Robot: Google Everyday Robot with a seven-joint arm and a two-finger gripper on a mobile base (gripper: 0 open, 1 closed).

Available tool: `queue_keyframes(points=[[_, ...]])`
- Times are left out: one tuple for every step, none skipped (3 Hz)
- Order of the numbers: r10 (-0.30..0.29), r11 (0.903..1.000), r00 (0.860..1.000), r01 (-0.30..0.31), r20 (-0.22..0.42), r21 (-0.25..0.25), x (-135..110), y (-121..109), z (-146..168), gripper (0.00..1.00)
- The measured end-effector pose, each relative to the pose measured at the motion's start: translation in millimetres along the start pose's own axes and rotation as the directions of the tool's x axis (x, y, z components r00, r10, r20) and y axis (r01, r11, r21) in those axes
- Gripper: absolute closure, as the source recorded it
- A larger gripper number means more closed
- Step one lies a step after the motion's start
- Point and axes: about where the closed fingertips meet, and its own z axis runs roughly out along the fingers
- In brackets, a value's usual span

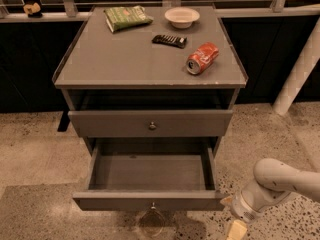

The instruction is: Close middle drawer

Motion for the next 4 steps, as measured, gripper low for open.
queue_keyframes(points=[[-0.004, 1.0000, 0.999, 0.004, 0.044, 0.001, 0, -11, 8, 0.00], [-0.014, 0.9997, 0.994, 0.012, 0.106, 0.020, -8, -31, 16, 0.00], [-0.010, 0.9985, 0.988, 0.002, 0.153, 0.054, -15, -53, 15, 0.00], [0.005, 0.9940, 0.978, -0.028, 0.210, 0.106, -24, -85, -4, 0.00]])
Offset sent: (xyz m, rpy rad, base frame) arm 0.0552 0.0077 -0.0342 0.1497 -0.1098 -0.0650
